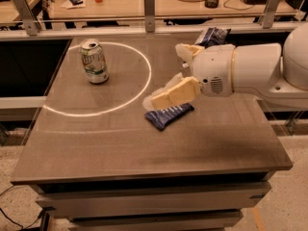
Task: Pick 7up can
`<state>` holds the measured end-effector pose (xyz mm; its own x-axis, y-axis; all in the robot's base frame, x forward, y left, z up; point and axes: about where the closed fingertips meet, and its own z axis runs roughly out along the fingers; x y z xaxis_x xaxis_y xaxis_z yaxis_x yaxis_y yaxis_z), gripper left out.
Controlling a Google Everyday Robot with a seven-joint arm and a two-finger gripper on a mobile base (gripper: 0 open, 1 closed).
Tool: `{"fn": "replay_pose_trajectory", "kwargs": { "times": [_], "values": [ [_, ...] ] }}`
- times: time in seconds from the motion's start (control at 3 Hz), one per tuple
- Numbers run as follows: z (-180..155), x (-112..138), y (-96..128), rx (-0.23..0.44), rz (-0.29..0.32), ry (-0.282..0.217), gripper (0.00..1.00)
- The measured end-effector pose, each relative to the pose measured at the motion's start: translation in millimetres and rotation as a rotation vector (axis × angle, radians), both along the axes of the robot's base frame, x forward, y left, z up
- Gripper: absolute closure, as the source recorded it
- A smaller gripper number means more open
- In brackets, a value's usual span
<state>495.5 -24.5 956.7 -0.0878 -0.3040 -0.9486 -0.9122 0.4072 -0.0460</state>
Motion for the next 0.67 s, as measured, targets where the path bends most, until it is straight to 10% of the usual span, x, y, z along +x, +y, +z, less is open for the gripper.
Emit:
{"fn": "replay_pose_trajectory", "kwargs": {
  "times": [0.67],
  "values": [
    [-17.2,45.8,31.0,0.043,-0.066,-0.032,0.00]
  ]
}}
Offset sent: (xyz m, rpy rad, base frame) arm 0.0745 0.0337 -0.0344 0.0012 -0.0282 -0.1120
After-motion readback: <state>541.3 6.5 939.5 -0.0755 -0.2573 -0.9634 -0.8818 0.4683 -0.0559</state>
